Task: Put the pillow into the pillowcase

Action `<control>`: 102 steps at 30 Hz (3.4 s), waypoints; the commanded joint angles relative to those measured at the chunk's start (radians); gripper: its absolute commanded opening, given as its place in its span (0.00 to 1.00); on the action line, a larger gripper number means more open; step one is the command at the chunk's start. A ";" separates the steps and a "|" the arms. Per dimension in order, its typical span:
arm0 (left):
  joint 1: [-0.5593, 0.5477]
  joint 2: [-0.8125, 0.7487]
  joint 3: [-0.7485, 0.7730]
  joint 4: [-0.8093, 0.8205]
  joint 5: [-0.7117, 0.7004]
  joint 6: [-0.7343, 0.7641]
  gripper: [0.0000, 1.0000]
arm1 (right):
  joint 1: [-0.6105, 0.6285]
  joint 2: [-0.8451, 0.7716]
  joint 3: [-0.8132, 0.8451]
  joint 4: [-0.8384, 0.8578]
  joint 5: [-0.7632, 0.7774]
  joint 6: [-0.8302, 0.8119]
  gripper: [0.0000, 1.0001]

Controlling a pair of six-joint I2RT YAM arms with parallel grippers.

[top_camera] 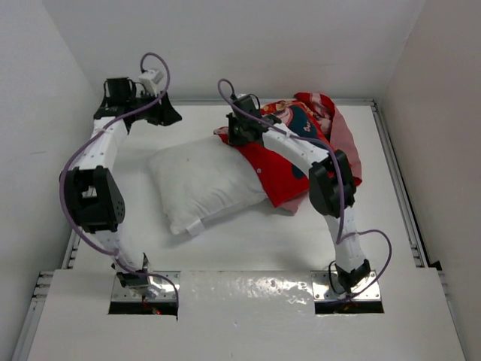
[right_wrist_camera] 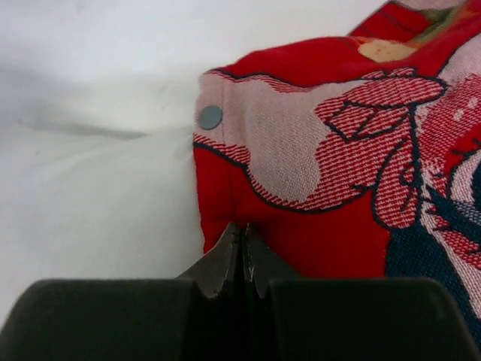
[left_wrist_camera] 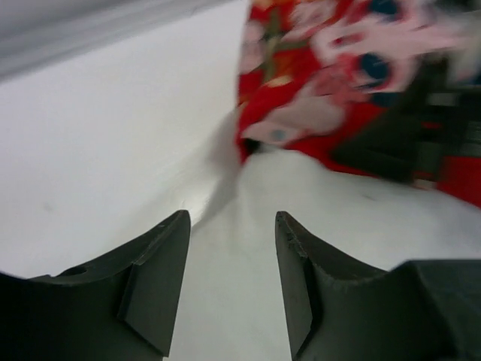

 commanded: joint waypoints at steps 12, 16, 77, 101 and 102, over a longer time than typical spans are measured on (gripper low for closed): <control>-0.149 -0.040 -0.301 -0.238 -0.122 0.446 0.46 | 0.040 -0.318 -0.023 -0.287 0.119 -0.198 0.36; -0.174 -0.071 -0.327 -0.304 -0.059 0.486 0.45 | 0.019 -0.499 -0.199 -0.394 0.362 -0.133 0.36; -0.544 -0.171 -0.797 0.185 -0.506 0.450 1.00 | -0.138 -0.780 -1.023 0.093 0.209 0.193 0.35; -0.202 -0.181 -0.688 0.075 -0.515 0.589 0.00 | 0.002 -0.953 -1.025 -0.021 0.212 0.166 0.31; -0.199 -0.168 -0.674 0.067 -0.515 0.589 0.00 | -0.016 -0.954 -0.998 -0.038 0.223 0.147 0.37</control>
